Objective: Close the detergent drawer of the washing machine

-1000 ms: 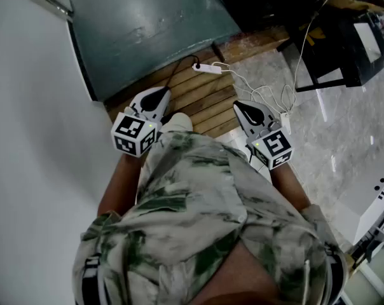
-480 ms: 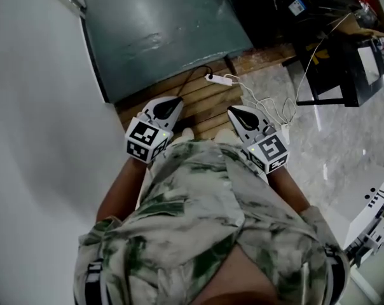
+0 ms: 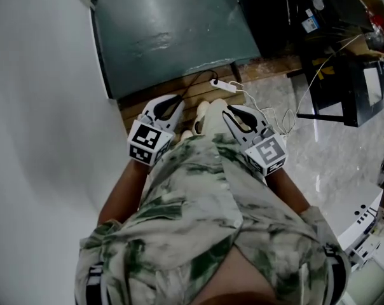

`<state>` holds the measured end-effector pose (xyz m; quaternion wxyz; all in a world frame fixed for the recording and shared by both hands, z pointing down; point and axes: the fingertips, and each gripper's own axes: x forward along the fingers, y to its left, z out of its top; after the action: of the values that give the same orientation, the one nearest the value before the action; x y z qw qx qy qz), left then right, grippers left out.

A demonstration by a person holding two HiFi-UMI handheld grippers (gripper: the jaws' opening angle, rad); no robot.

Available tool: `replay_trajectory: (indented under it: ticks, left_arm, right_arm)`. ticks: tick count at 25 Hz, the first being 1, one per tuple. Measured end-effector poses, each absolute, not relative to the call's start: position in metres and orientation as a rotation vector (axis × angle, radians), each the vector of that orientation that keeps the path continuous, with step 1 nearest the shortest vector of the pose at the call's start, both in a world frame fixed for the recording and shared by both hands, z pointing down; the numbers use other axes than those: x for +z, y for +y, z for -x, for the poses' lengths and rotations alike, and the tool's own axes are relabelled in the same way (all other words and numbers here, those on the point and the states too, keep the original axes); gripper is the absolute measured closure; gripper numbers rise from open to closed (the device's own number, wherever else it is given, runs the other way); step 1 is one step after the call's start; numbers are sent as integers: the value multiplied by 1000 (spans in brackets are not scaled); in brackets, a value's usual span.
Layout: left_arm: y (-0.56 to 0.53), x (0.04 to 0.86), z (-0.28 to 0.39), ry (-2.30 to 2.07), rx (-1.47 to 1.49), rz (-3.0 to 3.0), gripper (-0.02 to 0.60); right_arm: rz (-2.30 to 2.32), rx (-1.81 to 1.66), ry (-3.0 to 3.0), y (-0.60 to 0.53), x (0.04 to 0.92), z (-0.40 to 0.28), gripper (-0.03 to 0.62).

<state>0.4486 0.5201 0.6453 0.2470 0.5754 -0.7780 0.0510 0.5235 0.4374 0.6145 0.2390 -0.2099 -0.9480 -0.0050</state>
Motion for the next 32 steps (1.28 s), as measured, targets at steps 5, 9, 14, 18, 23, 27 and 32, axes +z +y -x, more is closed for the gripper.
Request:
replay_trajectory:
  ticks: [5,9,14,18,23,27,32]
  left_arm:
    - [499,650,-397,-2159,147,-1474,436]
    - [460,650,-339,-2166,177,-1455,436]
    - [392,617,-273,-2148,218,-1434,436]
    - [343,570,-239,-2137,284,-1443,436]
    - [314,531,-219,-2129,308,-1449,436]
    - [303,515,-212,-2116,313,-1475,436]
    - [298,517,-186,-2110,285,-1504,436]
  right_arm:
    - [652,2,-2579,409,624,-473,517]
    - [690,-2,-2589,370,623,-415,528]
    - [713,9,-2580,311,601,-358,536]
    - [736,15,-2575,265,577,-328,540]
    - [685,48,-2596,231,545,-306,544]
    - [663,91,-2599,228,532,-301,546]
    - [624,117,-2599,231,539,-278,547]
